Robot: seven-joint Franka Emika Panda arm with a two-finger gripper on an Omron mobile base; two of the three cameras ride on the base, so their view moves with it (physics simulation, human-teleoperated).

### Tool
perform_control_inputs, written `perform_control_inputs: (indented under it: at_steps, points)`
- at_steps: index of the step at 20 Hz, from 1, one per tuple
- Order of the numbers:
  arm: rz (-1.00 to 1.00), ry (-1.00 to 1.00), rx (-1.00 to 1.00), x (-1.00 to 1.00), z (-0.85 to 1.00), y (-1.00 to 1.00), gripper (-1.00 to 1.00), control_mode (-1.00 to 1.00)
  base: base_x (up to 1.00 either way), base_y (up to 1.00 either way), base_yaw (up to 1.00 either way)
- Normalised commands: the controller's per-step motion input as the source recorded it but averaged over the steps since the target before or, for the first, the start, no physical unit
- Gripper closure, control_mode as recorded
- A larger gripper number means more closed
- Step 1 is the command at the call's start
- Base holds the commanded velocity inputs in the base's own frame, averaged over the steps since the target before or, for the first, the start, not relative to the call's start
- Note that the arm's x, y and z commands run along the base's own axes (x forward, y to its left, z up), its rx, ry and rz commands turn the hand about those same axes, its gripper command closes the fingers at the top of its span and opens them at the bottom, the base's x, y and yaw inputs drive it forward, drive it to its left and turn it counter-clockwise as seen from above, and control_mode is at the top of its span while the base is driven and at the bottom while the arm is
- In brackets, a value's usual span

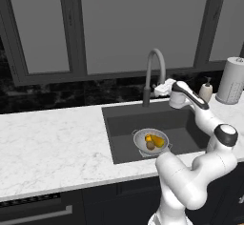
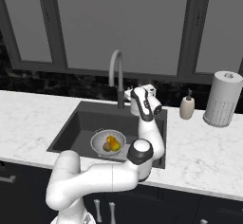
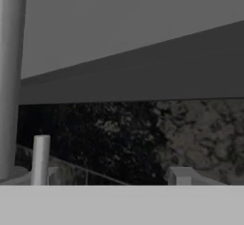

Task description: Put the colander in the sink, put the kiwi, pear, tangerine in the colander, and turn on the sink faucet and pour water over the colander.

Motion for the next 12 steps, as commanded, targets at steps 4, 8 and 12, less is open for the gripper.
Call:
perform_control_inputs:
  at_steps: [4,8,12]
  points:
    - [-0.07,0.00,0.00,0.32,0.00,0.03,1.00,-1.00,0.00,0.00,0.00]
    - [-0.02,0.00,0.00,0.25,-0.10,-0.02,1.00,-1.00,0.00,0.00,0.00]
    - [0.00,0.00,0.00,0.19,-0.13,-0.12,1.00,-1.00,0.00,0.00,0.00]
